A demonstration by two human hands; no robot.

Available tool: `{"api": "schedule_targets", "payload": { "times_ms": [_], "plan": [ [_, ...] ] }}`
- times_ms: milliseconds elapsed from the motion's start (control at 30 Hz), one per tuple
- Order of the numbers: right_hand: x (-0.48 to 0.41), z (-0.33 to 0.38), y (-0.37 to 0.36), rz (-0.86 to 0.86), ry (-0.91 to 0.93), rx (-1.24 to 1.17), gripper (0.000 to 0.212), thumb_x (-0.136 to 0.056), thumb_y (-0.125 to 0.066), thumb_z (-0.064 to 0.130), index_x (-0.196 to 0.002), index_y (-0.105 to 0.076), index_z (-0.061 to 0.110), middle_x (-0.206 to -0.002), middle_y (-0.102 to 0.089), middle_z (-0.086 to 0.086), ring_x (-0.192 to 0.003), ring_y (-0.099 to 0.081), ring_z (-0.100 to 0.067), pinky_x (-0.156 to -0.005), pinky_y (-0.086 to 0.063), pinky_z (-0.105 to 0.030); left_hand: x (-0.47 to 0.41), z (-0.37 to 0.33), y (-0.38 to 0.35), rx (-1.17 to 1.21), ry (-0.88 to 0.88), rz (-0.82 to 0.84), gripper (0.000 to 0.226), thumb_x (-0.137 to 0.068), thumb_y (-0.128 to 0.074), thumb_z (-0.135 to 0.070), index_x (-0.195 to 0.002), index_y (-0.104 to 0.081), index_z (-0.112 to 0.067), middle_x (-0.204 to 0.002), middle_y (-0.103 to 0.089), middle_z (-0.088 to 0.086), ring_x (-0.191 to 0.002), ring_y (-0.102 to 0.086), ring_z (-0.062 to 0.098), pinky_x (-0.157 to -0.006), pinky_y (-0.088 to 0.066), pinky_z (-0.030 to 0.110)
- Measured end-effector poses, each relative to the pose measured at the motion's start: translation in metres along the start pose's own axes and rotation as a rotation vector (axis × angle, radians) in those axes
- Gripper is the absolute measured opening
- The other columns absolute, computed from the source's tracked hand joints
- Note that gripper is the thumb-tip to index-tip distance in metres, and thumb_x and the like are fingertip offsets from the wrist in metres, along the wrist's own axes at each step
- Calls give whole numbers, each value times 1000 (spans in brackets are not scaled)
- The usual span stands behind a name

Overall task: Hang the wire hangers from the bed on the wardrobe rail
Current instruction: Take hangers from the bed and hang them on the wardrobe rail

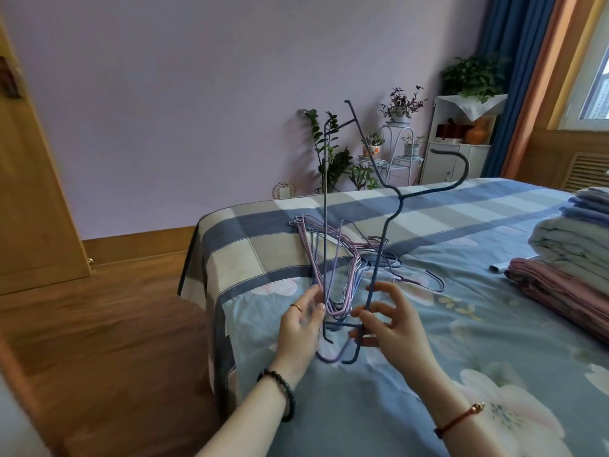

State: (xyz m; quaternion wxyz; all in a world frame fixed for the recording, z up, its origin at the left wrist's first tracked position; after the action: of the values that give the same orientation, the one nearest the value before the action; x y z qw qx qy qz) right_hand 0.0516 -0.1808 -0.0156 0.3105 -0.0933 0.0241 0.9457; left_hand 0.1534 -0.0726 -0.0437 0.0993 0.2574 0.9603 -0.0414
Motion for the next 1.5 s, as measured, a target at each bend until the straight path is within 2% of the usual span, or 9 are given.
{"api": "schedule_targets", "payload": {
  "times_ms": [100, 233, 400, 533, 733, 933, 1133, 1300, 1500],
  "plan": [
    [3, 21, -14, 24, 67, 16, 31, -85, -53, -8, -94, -50, 22, -76, -62, -12, -47, -64, -15, -47, -54, -27, -1, -26, 20, 36, -33, -24, 35, -92, -46, 0, -126, -49, -11, -104, -59, -7, -79, -58, -18, -71, -42, -3],
    [7, 52, -44, 71, 163, 12, 34, -84, -54, -8, -94, -51, 24, -76, -64, -12, -51, -65, -14, -52, -57, -30, 5, -69, 56, 24, -105, -46, 28, -93, -46, -4, -111, -57, -22, -80, -63, -4, -59, -61, -5, -61, -49, 8],
    [14, 94, -105, 159, 286, -48, 33, -83, -56, -7, -96, -53, 23, -74, -66, -8, -54, -68, -15, -52, -56, -24, 26, -124, 122, 10, -163, -121, 22, -92, -50, -7, -106, -62, -19, -82, -66, -4, -62, -62, 3, -63, -55, 20],
    [34, 133, -165, 253, 394, -97, 33, -83, -58, -4, -94, -57, 26, -72, -69, -5, -57, -69, -17, -56, -58, -28, 55, -169, 184, 0, -211, -205, 20, -91, -50, -6, -94, -59, -23, -83, -66, -4, -62, -65, 5, -58, -57, 21],
    [78, 186, -266, 435, 497, -198, 24, -84, -60, 1, -97, -60, 20, -75, -69, -6, -59, -69, -14, -56, -55, -19, 116, -225, 288, -44, -294, -429, 19, -90, -53, -5, -92, -61, -21, -81, -67, -4, -59, -66, 5, -60, -59, 27],
    [143, 230, -375, 656, 502, -373, 20, -84, -59, 0, -90, -62, 19, -67, -69, -1, -62, -70, -16, -62, -57, -22, 199, -278, 390, -37, -357, -675, 20, -91, -51, -3, -90, -61, -20, -81, -66, -2, -56, -67, 7, -58, -59, 27],
    [214, 275, -464, 816, 524, -466, 22, -83, -59, -1, -97, -60, 16, -75, -67, -5, -65, -69, -10, -67, -58, -24, 280, -318, 467, 2, -395, -859, 17, -92, -50, -3, -100, -59, -15, -85, -64, 1, -59, -68, 7, -52, -57, 25],
    [285, 310, -535, 976, 517, -521, 21, -84, -58, 0, -98, -60, 17, -79, -66, -7, -63, -69, -11, -60, -59, -28, 355, -348, 526, 22, -425, -1006, 19, -92, -49, -5, -106, -60, -13, -84, -67, 0, -62, -69, 8, -56, -58, 25],
    [357, 354, -598, 1018, 615, -538, 24, -84, -60, 4, -106, -63, 14, -78, -68, -3, -65, -69, -13, -60, -59, -31, 435, -384, 581, 54, -463, -1145, 24, -92, -49, -5, -115, -57, -5, -88, -66, 2, -62, -68, 8, -55, -57, 21]
  ]
}}
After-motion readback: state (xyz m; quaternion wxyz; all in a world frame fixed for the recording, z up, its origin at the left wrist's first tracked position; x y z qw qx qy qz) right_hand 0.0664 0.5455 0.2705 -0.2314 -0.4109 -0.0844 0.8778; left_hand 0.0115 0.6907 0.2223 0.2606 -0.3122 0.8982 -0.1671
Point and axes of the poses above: each hand's wrist, its own x-axis away from the middle knuckle, its own y-axis out of the back of the hand, z = x × y, the point moved 10 cm from there along -x, towards the middle knuckle
